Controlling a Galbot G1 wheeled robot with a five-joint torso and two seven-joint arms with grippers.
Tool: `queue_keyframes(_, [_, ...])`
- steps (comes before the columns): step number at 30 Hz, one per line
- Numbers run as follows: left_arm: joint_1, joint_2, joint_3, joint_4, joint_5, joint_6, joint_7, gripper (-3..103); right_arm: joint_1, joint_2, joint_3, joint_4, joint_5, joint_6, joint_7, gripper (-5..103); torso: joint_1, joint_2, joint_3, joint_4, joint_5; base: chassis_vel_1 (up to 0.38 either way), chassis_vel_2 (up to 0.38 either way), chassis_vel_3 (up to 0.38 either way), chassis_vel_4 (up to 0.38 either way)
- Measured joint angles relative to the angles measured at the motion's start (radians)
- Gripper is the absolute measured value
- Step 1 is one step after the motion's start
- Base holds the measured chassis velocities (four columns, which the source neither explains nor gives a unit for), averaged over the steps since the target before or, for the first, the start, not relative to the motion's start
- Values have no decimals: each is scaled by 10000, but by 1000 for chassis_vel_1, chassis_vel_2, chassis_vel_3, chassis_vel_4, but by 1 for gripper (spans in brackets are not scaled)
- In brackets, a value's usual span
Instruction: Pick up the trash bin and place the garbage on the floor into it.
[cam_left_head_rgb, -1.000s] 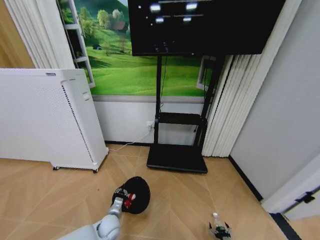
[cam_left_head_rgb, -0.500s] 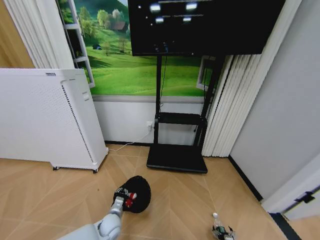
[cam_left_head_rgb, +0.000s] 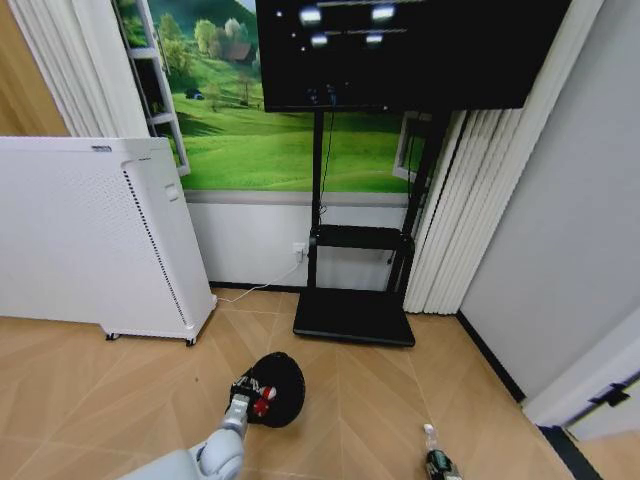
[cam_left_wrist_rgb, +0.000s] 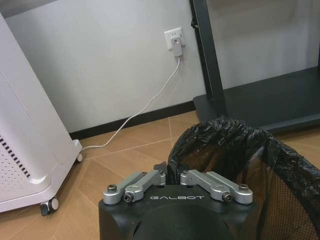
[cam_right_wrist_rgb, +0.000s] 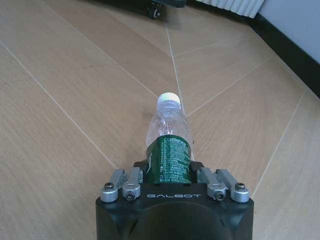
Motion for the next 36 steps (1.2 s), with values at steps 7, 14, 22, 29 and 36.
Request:
queue_keyframes(7, [26,180,-112,-159,10,6,-6,7,-444,-262,23,683,4,396,146,25,0,1,1,-1,23,0,0,0,0])
queue_keyframes(14, [-535,179,224,-65,-372,206,-100,7,-780,-1086,105,1640,-1681,2258,128,25,1,0,1,-4,11,0,0,0,0])
queue_keyframes(22, [-2289,-340,1551,9,-1274,430,-503,7,-806,-2026,82,2742,-2288,3709,-301,25,1,0,2,-6,11,0,0,0,0])
queue_keyframes(29, [-3623,-864,2470,135,-1909,512,-689,7,-884,-2637,47,4960,-2382,3995,-707,25,1,-1,2,3,13,0,0,0,0])
queue_keyframes(36, [-4661,-1778,2990,442,-2519,593,-934,7,-1168,-3381,-138,7849,-1931,3398,-804,25,1,-3,1,-1,10,0,0,0,0])
